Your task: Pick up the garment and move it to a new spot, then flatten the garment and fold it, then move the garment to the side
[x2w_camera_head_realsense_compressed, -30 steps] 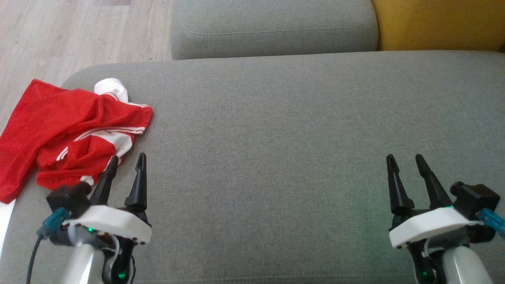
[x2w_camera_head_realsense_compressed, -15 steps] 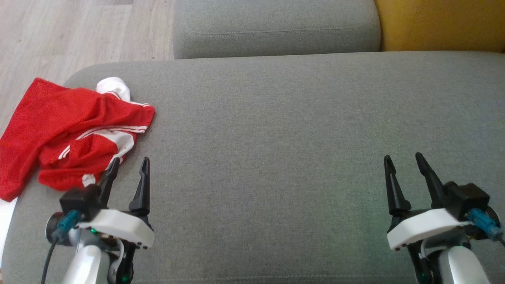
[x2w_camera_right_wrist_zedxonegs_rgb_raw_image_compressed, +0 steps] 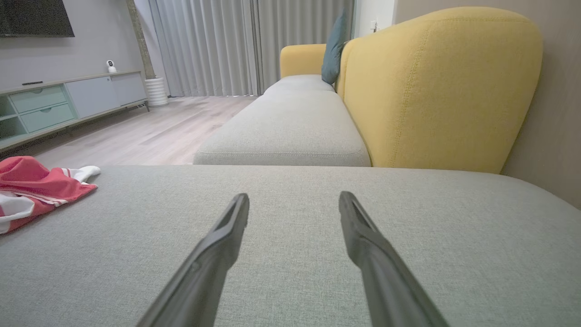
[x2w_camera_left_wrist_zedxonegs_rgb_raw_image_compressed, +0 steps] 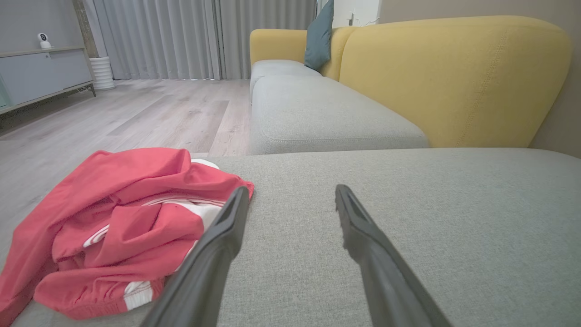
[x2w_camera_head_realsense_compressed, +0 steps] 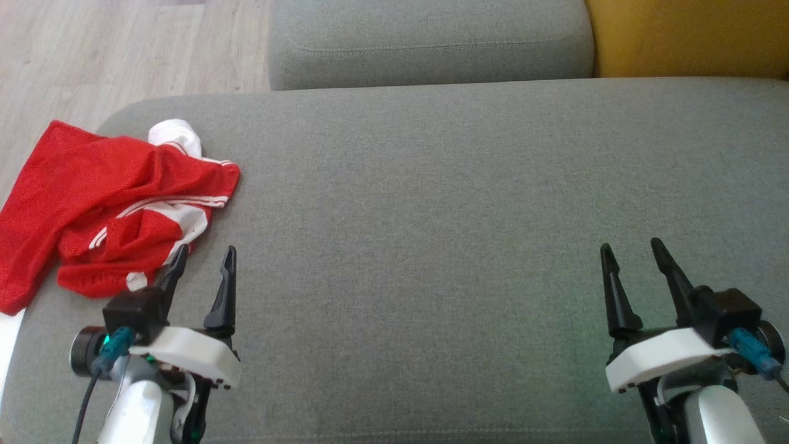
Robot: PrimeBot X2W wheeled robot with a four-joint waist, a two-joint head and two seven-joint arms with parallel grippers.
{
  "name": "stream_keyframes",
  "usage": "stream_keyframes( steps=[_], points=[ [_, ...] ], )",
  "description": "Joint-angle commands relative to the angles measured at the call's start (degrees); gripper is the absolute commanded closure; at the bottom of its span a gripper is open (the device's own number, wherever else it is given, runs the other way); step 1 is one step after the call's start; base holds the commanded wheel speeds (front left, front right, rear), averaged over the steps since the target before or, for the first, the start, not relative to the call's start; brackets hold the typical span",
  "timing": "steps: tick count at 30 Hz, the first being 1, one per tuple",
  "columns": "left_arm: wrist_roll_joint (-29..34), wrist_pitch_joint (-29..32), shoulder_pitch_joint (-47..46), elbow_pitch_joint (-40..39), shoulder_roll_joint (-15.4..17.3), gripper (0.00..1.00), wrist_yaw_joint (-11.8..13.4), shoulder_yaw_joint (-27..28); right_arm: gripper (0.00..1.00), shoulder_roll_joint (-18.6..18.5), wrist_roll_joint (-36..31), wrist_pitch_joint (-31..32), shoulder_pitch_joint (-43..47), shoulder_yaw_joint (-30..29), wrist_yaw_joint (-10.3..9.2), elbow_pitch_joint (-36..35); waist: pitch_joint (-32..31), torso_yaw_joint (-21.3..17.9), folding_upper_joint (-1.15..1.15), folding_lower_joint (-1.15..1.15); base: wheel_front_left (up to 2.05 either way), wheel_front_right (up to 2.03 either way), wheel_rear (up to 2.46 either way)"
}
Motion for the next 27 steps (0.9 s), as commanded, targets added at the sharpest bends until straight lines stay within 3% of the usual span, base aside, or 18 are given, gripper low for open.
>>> stream_keyframes(
  steps=[1, 16, 27],
  points=[
    [-0.24, -0.7, -3.45, -1.56, 1.25, 0.0, 0.07, 2.49, 0.0, -0.24, 0.8, -0.7, -0.95, 1.13, -0.04, -1.55, 0.0, -0.05, 0.0, 0.0, 0.0, 0.0, 0.0],
    [-0.78, -0.7, -4.04, -1.26, 1.02, 0.0, -0.2, 3.11, 0.0, -0.23, 2.47, -1.2, -1.12, 1.2, -0.04, -1.35, 0.16, 1.4, 0.0, 0.0, 0.0, 0.0, 0.0],
    [-0.84, -0.7, -5.61, -0.88, 1.07, 0.0, 0.11, 3.9, 0.0, -0.23, 3.64, -1.2, -2.28, 4.11, -0.04, -1.68, 0.38, 11.5, 0.0, 0.0, 0.0, 0.0, 0.0]
  ],
)
